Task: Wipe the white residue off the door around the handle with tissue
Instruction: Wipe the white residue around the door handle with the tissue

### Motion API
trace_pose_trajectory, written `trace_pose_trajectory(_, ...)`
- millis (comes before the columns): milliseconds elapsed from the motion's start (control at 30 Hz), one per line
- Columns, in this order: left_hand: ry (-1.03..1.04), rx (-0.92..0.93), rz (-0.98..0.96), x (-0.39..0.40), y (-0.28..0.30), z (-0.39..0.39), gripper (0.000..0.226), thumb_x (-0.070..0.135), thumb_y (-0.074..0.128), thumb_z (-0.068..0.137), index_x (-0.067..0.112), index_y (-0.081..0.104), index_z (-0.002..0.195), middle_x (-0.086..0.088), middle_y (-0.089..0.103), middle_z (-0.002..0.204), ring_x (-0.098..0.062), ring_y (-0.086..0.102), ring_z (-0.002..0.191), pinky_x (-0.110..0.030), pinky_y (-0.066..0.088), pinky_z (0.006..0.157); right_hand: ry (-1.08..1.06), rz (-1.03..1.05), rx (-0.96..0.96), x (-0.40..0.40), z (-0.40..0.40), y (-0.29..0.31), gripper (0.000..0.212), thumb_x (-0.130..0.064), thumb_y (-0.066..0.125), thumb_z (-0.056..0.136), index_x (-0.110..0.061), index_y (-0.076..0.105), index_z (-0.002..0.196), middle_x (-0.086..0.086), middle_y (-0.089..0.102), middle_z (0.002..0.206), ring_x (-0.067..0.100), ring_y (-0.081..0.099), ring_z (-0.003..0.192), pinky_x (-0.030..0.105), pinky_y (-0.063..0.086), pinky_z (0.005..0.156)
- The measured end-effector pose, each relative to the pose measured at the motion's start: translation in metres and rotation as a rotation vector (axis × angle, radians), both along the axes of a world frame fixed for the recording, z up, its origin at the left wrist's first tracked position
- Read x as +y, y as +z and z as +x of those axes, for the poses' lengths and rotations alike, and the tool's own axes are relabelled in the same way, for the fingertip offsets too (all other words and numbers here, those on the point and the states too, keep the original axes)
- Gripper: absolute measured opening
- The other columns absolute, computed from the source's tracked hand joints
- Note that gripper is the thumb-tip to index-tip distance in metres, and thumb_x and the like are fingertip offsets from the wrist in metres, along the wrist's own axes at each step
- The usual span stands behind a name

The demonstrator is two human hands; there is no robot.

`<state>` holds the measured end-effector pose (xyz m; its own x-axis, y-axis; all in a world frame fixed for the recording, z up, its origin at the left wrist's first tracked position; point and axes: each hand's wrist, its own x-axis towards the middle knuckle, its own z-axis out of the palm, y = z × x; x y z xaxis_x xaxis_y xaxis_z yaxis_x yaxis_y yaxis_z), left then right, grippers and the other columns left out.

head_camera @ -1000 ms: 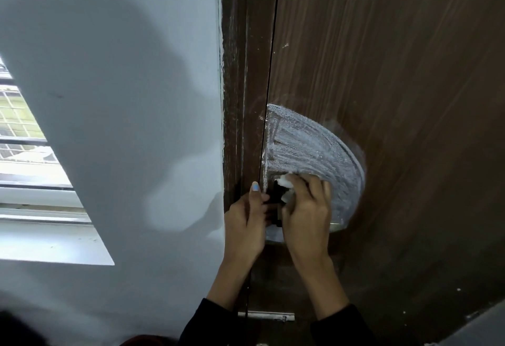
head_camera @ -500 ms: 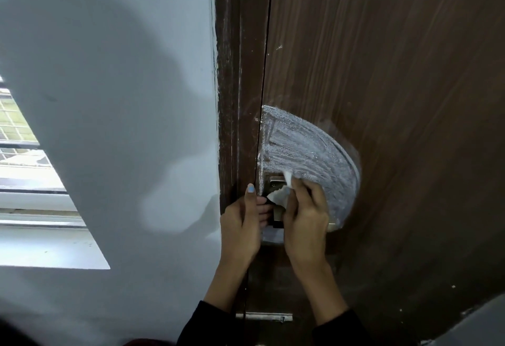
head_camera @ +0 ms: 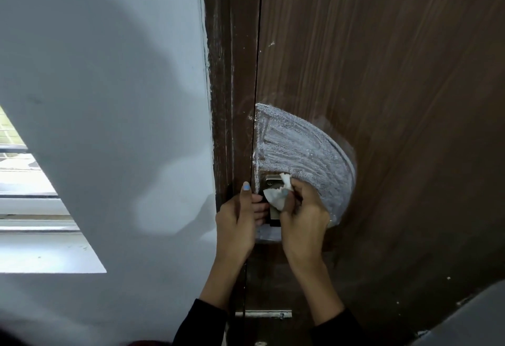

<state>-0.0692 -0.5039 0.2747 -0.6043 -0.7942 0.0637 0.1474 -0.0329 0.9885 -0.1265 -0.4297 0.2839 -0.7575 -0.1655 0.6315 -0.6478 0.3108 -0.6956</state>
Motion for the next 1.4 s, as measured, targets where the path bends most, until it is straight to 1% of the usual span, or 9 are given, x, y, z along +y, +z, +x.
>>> trace_pose_trajectory(100, -0.004, 0.001, -0.001, 0.000, -0.001, 0.000, 0.047, 0.043, 0.036, 0.096, 0.007, 0.067, 0.093, -0.008, 0.073, 0.083, -0.016, 0.072, 0.078, -0.024, 0.058, 0.069, 0.008, 0.144, -0.032, 0.007, 0.000, -0.006, 0.019, 0.000, 0.057, 0.086, -0.004, 0.064, 0.103, 0.011, 0.067, 0.092, 0.020, 0.063, 0.083, 0.023, 0.047, 0.069)
trace_pose_trajectory(200, -0.024, 0.013, -0.002, -0.001, -0.001, 0.000, 0.048, 0.042, 0.036, 0.096, 0.006, 0.067, 0.096, -0.008, 0.073, 0.084, -0.017, 0.072, 0.080, -0.024, 0.058, 0.069, -0.028, 0.135, 0.000, 0.008, 0.001, -0.002, 0.021, 0.000, 0.059, 0.086, -0.005, 0.066, 0.104, 0.012, 0.066, 0.097, 0.022, 0.064, 0.083, 0.022, 0.047, 0.072)
trace_pose_trajectory(300, -0.034, 0.033, 0.005, -0.002, -0.002, 0.001, 0.042, 0.041, 0.038, 0.096, 0.010, 0.067, 0.091, -0.005, 0.073, 0.081, -0.014, 0.072, 0.076, -0.019, 0.056, 0.064, -0.032, 0.073, 0.093, 0.002, 0.003, 0.010, 0.028, 0.007, 0.058, 0.082, -0.006, 0.064, 0.106, 0.014, 0.063, 0.098, 0.024, 0.062, 0.082, 0.030, 0.052, 0.073)
trace_pose_trajectory(567, -0.033, 0.059, -0.014, -0.004, -0.006, 0.001, 0.036, 0.041, 0.040, 0.096, 0.021, 0.067, 0.083, -0.003, 0.074, 0.080, -0.015, 0.072, 0.078, -0.024, 0.057, 0.068, 0.099, 0.372, 0.405, -0.003, -0.005, 0.022, 0.044, 0.021, 0.062, 0.060, 0.004, 0.068, 0.101, 0.015, 0.065, 0.098, 0.030, 0.057, 0.091, 0.037, 0.053, 0.077)
trace_pose_trajectory(900, -0.044, 0.021, -0.077, -0.003, -0.005, 0.004, 0.038, 0.040, 0.039, 0.096, 0.018, 0.068, 0.083, -0.001, 0.074, 0.079, -0.012, 0.072, 0.077, -0.024, 0.057, 0.071, -0.054, 0.456, 0.237, -0.002, 0.003, 0.034, 0.035, 0.014, 0.065, 0.063, 0.002, 0.068, 0.096, 0.018, 0.064, 0.097, 0.033, 0.054, 0.093, 0.043, 0.052, 0.079)
trace_pose_trajectory(1000, -0.015, 0.009, -0.187, -0.004, -0.004, 0.008, 0.044, 0.040, 0.039, 0.097, 0.023, 0.062, 0.063, 0.012, 0.064, 0.055, 0.000, 0.061, 0.055, -0.012, 0.045, 0.053, 0.043, 0.444, 0.348, -0.017, 0.017, 0.035, 0.022, 0.010, 0.069, 0.061, 0.001, 0.068, 0.081, 0.014, 0.066, 0.079, 0.029, 0.058, 0.078, 0.037, 0.053, 0.066)
trace_pose_trajectory(1067, -0.011, -0.003, -0.216, -0.005, -0.004, 0.009, 0.049, 0.041, 0.038, 0.097, 0.014, 0.057, 0.060, 0.008, 0.058, 0.050, -0.002, 0.054, 0.049, -0.018, 0.041, 0.051, 0.090, 0.379, 0.336, -0.021, 0.020, 0.032, 0.019, 0.010, 0.068, 0.064, -0.003, 0.064, 0.078, 0.011, 0.064, 0.072, 0.026, 0.056, 0.072, 0.033, 0.049, 0.060)
trace_pose_trajectory(1267, -0.140, 0.040, -0.012, 0.000, -0.004, 0.014, 0.040, 0.038, 0.037, 0.096, 0.010, 0.066, 0.096, -0.005, 0.073, 0.089, -0.012, 0.071, 0.083, -0.024, 0.058, 0.073, -0.092, 0.009, -0.003, -0.002, -0.007, 0.032, 0.025, 0.001, 0.065, 0.079, -0.015, 0.046, 0.080, 0.000, 0.056, 0.068, 0.000, 0.049, 0.056, 0.001, 0.037, 0.051)
trace_pose_trajectory(1400, -0.162, 0.049, -0.043, 0.004, -0.005, 0.020, 0.042, 0.043, 0.035, 0.093, 0.014, 0.065, 0.100, -0.003, 0.071, 0.096, -0.009, 0.070, 0.090, -0.021, 0.057, 0.076, -0.068, -0.003, -0.015, 0.007, -0.011, 0.022, 0.019, 0.001, 0.069, 0.077, -0.013, 0.057, 0.081, -0.003, 0.061, 0.073, 0.005, 0.056, 0.064, -0.005, 0.036, 0.058)
